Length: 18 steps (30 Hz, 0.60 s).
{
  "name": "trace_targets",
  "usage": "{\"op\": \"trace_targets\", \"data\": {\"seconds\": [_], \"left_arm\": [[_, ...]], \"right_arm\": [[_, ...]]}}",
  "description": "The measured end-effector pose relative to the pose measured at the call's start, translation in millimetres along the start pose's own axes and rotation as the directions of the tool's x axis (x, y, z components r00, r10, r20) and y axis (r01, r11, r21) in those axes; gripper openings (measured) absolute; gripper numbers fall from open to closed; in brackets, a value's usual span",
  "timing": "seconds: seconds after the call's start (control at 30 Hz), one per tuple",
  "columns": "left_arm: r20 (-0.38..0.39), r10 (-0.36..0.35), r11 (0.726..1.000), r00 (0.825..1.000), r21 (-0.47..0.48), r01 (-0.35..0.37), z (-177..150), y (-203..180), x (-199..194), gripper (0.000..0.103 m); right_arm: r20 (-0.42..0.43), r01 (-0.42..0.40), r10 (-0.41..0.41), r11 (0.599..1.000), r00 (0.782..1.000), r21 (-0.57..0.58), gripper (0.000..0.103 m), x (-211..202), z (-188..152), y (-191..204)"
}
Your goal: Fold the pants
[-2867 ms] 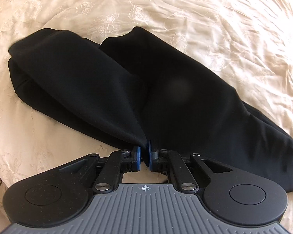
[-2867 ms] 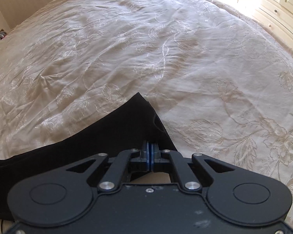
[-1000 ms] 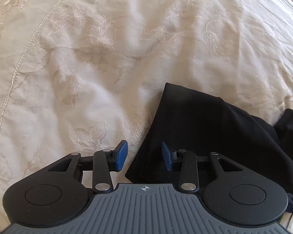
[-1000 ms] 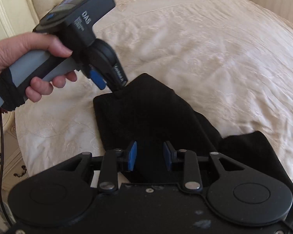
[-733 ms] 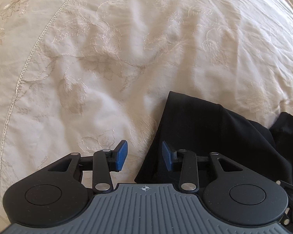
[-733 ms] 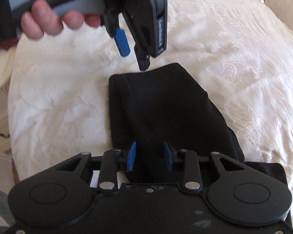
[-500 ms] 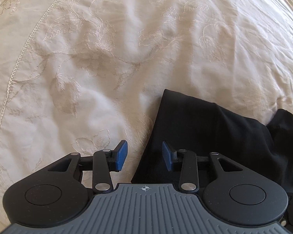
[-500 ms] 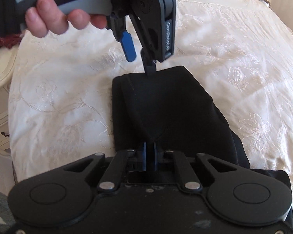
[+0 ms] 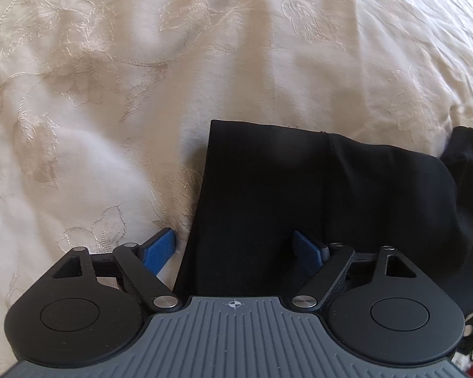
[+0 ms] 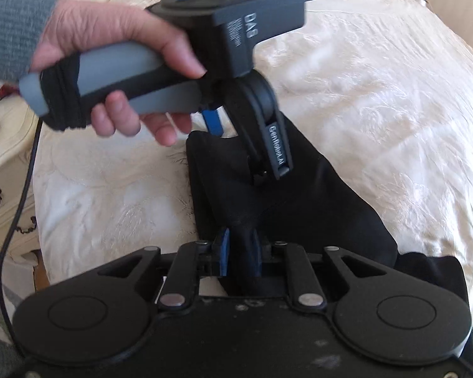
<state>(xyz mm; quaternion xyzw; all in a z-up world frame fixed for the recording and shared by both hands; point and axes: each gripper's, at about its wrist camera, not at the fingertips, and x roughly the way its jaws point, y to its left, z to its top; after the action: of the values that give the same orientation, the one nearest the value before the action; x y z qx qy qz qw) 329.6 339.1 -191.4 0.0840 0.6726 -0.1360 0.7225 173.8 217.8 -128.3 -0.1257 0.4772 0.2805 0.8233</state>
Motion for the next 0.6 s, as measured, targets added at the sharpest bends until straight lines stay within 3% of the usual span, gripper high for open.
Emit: {"op": "trace_targets", "data": {"seconds": [0.17, 0.27, 0.3, 0.37, 0.5, 0.6], "left_arm": [[-0.009, -0.006, 0.999, 1.000, -0.035, 0.005, 2, -2, 5, 0.081], [0.011, 0.027, 0.999, 1.000, -0.047, -0.027, -1, -6, -1, 0.064], [0.025, 0.065, 0.997, 0.998, -0.045, -0.064, -3, -9, -4, 0.049], [0.060, 0.136, 0.990, 0.989, -0.041, -0.133, -7, -16, -14, 0.029], [0.142, 0.132, 0.990, 0.981, -0.071, -0.123, -30, -18, -41, 0.016], [0.158, 0.140, 0.984, 0.978, -0.129, -0.120, -54, -11, -57, 0.011]], "right_arm": [[0.005, 0.049, -0.051, 0.983, 0.999, 0.178, 0.017, -28, -17, -30], [0.002, 0.082, -0.086, 0.958, 0.996, 0.276, 0.017, -37, -29, -49], [0.002, 0.088, -0.093, 0.948, 0.996, 0.307, 0.017, -39, -32, -55], [0.004, 0.099, -0.108, 0.923, 0.994, 0.371, 0.017, -44, -38, -68], [0.013, 0.112, -0.132, 0.882, 0.991, 0.458, 0.017, -55, -44, -91], [0.022, 0.116, -0.148, 0.849, 0.989, 0.515, 0.017, -63, -45, -115]]}}
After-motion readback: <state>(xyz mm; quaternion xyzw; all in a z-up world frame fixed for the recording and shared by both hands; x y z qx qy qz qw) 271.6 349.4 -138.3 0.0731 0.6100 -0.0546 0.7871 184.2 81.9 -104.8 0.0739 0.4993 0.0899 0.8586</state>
